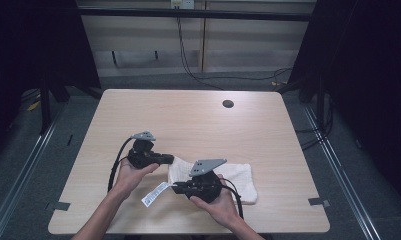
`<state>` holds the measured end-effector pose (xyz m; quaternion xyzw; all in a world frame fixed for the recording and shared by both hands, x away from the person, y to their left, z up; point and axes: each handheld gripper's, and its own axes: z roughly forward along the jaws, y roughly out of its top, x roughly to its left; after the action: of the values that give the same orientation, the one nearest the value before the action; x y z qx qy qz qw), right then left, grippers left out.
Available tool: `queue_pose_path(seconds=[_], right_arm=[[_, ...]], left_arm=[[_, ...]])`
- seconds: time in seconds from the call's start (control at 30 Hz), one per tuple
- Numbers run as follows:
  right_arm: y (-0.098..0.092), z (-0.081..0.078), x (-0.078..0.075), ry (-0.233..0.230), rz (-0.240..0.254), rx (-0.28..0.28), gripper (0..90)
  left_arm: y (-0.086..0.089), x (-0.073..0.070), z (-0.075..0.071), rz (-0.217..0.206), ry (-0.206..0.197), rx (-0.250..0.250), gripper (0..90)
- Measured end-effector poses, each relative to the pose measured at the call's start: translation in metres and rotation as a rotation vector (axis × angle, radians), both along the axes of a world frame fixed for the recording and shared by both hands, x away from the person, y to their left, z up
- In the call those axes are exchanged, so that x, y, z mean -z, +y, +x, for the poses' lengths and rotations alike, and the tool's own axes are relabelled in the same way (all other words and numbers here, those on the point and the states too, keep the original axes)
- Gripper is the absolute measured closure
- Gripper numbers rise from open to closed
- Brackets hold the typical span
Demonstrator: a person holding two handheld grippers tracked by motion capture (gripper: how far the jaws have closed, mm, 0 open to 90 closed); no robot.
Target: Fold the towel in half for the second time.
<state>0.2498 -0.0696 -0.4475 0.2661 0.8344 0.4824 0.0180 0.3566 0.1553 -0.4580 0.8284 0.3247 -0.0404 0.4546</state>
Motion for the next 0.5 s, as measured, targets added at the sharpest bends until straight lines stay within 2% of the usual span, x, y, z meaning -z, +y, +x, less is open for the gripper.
queue_pose_path(seconds=[0.2, 0.33, 0.5], right_arm=[[0.001, -0.002, -0.004, -0.004, 0.018, 0.007, 84.4], [0.005, -0.001, -0.005, -0.008, 0.02, -0.001, 84.4], [0.011, -0.001, -0.007, -0.004, 0.037, -0.001, 84.4]], left_arm=[[0.006, -0.004, -0.001, -0.002, -0.006, 0.001, 85.9], [0.013, -0.008, 0.001, -0.005, 0.012, 0.006, 85.9], [0.02, -0.014, 0.0, 0.003, 0.008, -0.002, 85.9]])
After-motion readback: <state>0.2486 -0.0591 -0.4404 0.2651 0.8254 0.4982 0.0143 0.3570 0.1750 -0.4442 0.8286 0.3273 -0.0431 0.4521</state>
